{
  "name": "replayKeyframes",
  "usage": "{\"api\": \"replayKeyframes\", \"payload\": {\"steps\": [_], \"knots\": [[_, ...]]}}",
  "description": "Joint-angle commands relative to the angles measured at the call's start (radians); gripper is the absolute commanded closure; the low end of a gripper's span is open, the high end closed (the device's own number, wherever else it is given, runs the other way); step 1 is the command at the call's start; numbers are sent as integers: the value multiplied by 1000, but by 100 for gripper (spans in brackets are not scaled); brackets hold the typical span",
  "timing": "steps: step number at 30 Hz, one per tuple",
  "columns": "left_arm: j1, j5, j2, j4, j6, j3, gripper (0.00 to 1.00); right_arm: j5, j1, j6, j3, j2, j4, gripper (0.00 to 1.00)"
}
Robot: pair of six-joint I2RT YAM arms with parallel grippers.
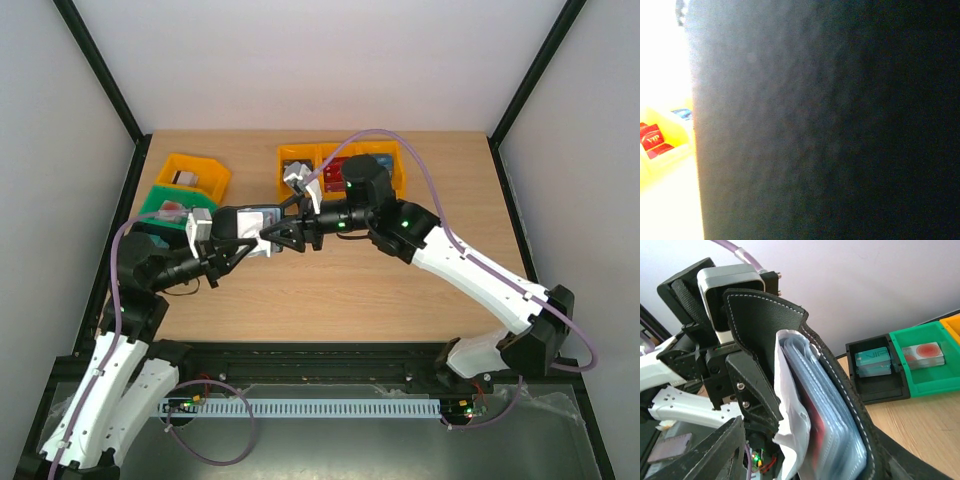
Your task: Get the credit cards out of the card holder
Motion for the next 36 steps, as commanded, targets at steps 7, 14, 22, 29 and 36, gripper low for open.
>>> {"api": "replayKeyframes", "payload": {"steps": [7, 14, 22, 29, 36], "knots": [[13, 86, -20, 123, -83, -18, 98, -33, -78, -134, -27, -83, -93, 48], [17, 89, -18, 144, -90, -20, 98, -86, -76, -82, -54, -64, -24, 52], [16, 90, -18, 151, -91, -24, 98, -168, -75, -14, -90, -46, 79, 50], [16, 97, -19, 156, -90, -23, 98, -129, -73, -6, -89, -33, 100, 66], [16, 114, -22, 181, -99, -31, 98, -120, -53, -10, -76, -8, 95, 66]]}}
